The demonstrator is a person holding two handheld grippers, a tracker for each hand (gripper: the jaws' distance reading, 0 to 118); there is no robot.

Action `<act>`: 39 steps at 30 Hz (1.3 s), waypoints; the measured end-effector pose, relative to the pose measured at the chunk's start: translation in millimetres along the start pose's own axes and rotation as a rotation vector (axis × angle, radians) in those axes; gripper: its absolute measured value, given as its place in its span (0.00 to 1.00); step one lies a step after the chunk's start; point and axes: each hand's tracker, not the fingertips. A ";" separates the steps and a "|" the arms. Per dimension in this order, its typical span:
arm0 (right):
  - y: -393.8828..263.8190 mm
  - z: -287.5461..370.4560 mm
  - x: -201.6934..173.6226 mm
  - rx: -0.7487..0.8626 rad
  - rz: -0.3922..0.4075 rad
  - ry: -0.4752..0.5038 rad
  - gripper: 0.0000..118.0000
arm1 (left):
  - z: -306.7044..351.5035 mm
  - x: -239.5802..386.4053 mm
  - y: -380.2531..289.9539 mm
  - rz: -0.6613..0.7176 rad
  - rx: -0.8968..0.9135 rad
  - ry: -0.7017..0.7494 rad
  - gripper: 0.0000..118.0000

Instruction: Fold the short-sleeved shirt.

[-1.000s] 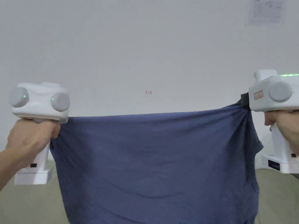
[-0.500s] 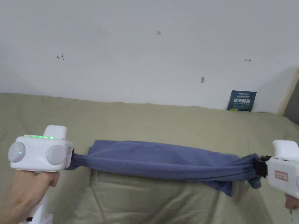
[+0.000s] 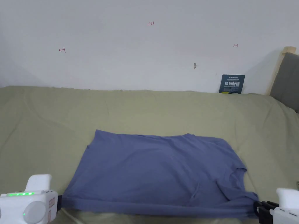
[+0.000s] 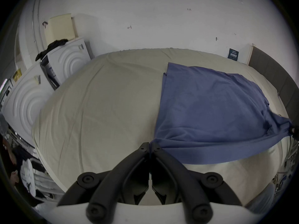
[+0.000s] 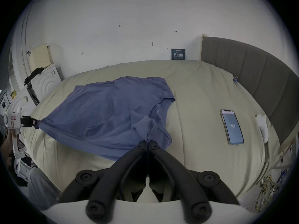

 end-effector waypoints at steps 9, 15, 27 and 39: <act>-46.5 34.7 2.7 -0.038 -0.011 0.032 0.02 | 29.9 -22.6 -52.9 0.022 -0.024 -0.030 0.00; -61.4 39.6 2.1 -0.072 -0.056 0.040 0.02 | 42.5 -22.9 -68.9 0.019 -0.035 -0.050 0.00; -40.0 66.5 -8.9 -0.066 -0.134 -0.016 1.00 | 72.5 -22.9 -57.1 0.083 -0.008 -0.112 0.95; -42.0 102.0 -40.7 0.113 0.086 -0.022 0.00 | 100.3 -11.6 -65.9 0.001 0.127 -0.130 0.00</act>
